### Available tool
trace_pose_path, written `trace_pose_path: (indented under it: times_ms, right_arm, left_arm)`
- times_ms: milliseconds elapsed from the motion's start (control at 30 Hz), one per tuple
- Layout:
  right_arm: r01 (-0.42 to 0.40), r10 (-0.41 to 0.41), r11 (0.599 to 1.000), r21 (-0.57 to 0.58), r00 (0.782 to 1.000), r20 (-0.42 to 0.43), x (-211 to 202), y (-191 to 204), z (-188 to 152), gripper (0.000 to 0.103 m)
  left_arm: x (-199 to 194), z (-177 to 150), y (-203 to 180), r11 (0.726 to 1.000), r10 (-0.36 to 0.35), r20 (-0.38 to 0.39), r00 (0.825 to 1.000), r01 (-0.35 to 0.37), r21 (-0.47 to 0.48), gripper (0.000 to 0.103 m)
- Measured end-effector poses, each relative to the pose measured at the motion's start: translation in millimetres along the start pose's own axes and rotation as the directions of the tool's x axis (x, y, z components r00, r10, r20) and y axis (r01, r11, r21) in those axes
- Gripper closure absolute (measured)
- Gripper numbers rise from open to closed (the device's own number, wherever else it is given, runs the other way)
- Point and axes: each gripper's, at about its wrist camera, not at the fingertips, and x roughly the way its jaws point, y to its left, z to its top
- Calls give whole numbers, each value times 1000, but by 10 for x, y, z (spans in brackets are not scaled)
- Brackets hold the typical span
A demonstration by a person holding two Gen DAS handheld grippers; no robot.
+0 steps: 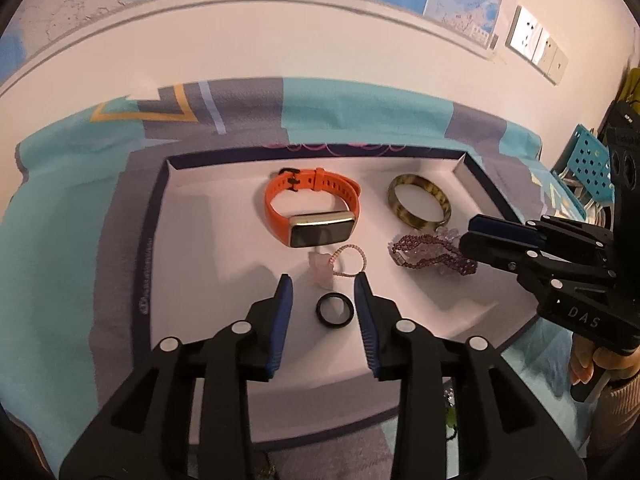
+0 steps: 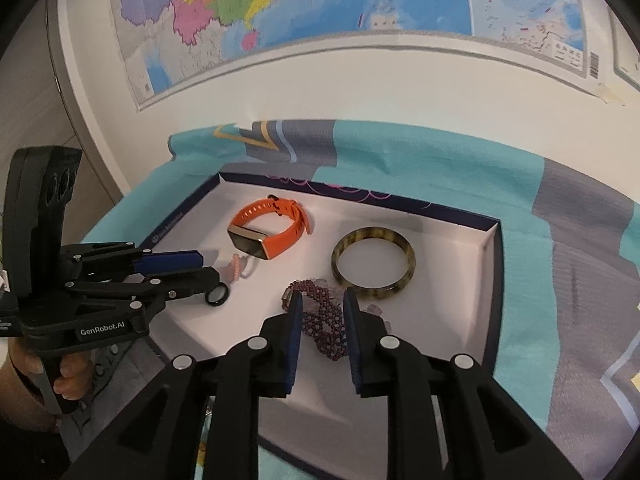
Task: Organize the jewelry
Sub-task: 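Lower the black ring and beaded bracelet into the box and open both tools, then withdraw both open tools from the box toward the remaining jewelry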
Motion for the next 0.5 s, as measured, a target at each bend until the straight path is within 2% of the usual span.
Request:
trace_pose_path:
  times_ms: [233,400,500]
  right_arm:
    - [-68,69,997,-26,996,47,-355,150,-121,77]
    - [-121,122,991,-65,992,20,-468,320,-340,76]
    - [-130,130,989,-75,991,-4,-472,397,-479,74]
  left_arm:
    - [-392,-127,37,1000,-4,85,996,2,25,60]
    - [-635,-301,85,998,-27,119,993,21,56,57]
    - [-749,-440,107,997,-31,131,991,22,76,52]
